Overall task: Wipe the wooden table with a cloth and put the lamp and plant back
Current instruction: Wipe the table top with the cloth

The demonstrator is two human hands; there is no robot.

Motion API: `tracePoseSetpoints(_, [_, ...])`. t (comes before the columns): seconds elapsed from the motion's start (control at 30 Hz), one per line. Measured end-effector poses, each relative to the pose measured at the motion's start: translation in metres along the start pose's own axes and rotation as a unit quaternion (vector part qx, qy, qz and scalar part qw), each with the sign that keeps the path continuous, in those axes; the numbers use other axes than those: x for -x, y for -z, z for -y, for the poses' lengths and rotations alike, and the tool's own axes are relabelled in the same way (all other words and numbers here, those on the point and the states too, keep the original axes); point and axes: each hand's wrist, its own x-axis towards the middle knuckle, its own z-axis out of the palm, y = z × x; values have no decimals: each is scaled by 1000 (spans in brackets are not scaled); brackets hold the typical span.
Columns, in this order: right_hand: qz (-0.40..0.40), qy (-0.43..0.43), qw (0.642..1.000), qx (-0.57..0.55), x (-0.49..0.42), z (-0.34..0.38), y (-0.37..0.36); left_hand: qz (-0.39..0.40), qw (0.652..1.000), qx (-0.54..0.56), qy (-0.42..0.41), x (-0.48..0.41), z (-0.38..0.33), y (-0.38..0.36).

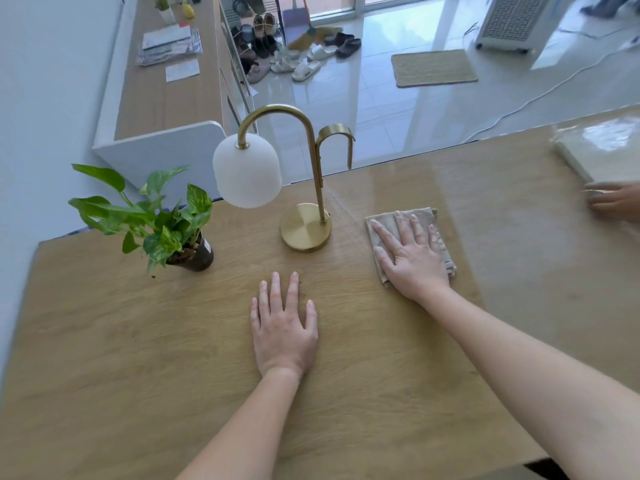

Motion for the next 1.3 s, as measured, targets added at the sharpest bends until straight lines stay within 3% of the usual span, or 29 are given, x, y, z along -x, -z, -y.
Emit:
tracePoseSetpoints(0.43, [26,-13,1000,-6,199,-13,-38,-7,1000,6,-15,9,4,-2])
tracePoseSetpoints(0.57, [30,-28,999,-4,224,-12,-41,-7,1000,7,-18,11,2,-2])
tracePoseSetpoints(0.83, [36,-40,999,0,202,1,-38,-21,1000,4,-18,10,3,-8])
tracePoseSetpoints(1.3, [26,16,1000,-6,43,35,-14,-10,999,25,-26,-4,-2,-12])
